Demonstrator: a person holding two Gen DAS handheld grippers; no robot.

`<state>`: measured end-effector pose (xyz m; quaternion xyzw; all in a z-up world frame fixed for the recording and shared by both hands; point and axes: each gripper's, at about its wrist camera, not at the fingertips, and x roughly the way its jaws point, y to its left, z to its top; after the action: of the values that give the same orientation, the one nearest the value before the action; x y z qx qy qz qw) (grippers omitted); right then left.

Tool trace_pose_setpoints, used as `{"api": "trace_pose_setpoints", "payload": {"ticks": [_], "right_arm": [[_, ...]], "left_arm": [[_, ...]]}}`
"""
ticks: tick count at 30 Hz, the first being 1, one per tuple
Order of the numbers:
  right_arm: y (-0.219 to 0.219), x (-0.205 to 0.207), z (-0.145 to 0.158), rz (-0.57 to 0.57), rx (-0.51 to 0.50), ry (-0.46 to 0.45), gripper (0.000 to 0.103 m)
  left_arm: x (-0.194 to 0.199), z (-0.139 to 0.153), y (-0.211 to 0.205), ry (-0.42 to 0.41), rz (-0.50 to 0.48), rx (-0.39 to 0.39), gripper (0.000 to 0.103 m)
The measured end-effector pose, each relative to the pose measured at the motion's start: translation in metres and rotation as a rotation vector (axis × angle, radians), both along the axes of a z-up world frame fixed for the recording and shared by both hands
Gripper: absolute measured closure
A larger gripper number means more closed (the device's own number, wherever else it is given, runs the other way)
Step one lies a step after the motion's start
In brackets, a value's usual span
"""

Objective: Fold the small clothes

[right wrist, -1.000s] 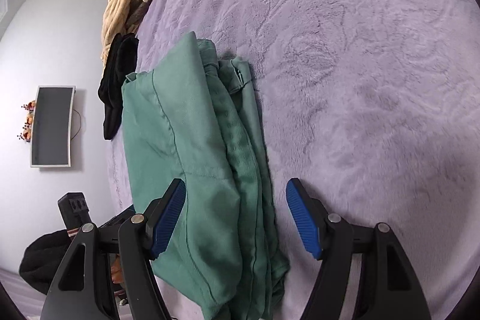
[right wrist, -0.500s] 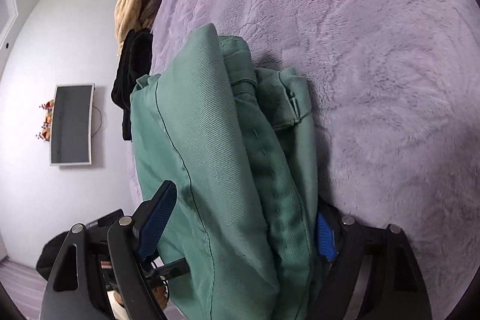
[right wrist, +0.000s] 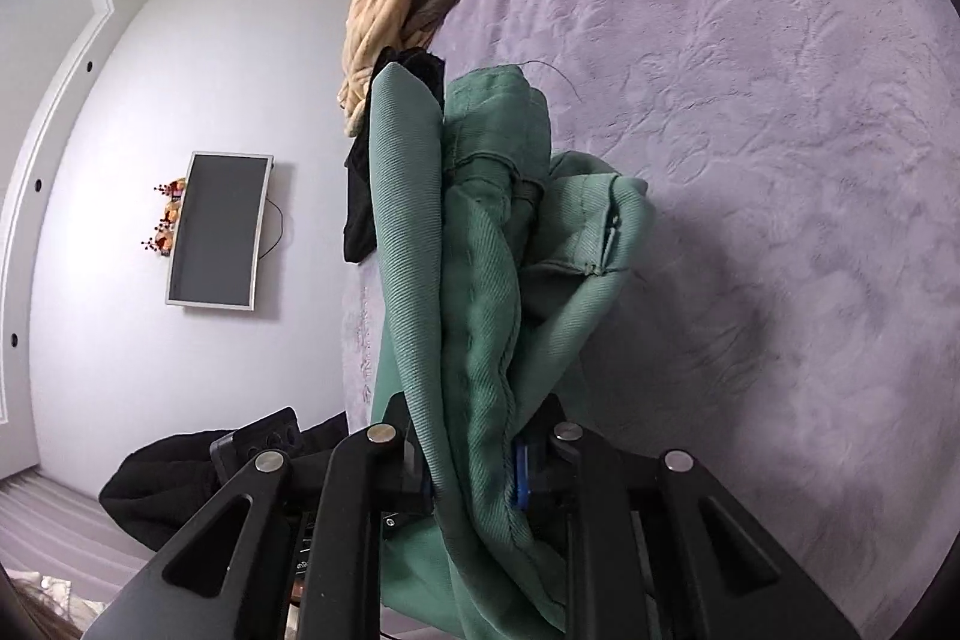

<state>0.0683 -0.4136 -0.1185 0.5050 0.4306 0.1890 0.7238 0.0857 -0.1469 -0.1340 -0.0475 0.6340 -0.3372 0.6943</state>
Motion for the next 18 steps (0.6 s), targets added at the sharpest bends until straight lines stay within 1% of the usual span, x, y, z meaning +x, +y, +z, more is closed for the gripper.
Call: {"api": "trace_pose_setpoints", "payload": {"ticks": [3, 6, 9, 11, 13, 15, 16, 17, 18], "right_arm": [[0.032, -0.022, 0.011, -0.001, 0.01, -0.014, 0.083], [0.071, -0.04, 0.01, -0.002, 0.024, -0.007, 0.083], [0.113, -0.059, -0.002, -0.001, 0.03, 0.008, 0.083], [0.134, -0.067, -0.019, 0.003, 0.039, 0.046, 0.083], [0.149, -0.067, -0.04, 0.003, -0.008, 0.122, 0.083], [0.151, -0.068, -0.054, -0.018, -0.107, 0.218, 0.08], [0.147, -0.071, -0.057, -0.048, -0.158, 0.269, 0.075], [0.141, -0.076, -0.057, -0.082, -0.181, 0.294, 0.069], [0.135, -0.081, -0.052, -0.11, -0.212, 0.307, 0.068]], "left_arm": [[-0.013, 0.018, 0.03, -0.022, -0.011, -0.016, 0.056], [-0.027, 0.035, 0.068, -0.026, -0.013, -0.027, 0.056], [-0.045, 0.046, 0.112, -0.032, -0.021, -0.005, 0.056], [-0.061, 0.048, 0.14, -0.026, -0.021, 0.018, 0.056], [-0.078, 0.041, 0.167, -0.016, -0.023, 0.052, 0.056], [-0.095, 0.024, 0.187, 0.0, -0.014, 0.12, 0.051], [-0.102, 0.011, 0.199, 0.025, -0.007, 0.171, 0.049], [-0.107, 0.002, 0.205, 0.047, -0.001, 0.208, 0.049], [-0.111, -0.004, 0.217, 0.069, 0.015, 0.223, 0.049]]}}
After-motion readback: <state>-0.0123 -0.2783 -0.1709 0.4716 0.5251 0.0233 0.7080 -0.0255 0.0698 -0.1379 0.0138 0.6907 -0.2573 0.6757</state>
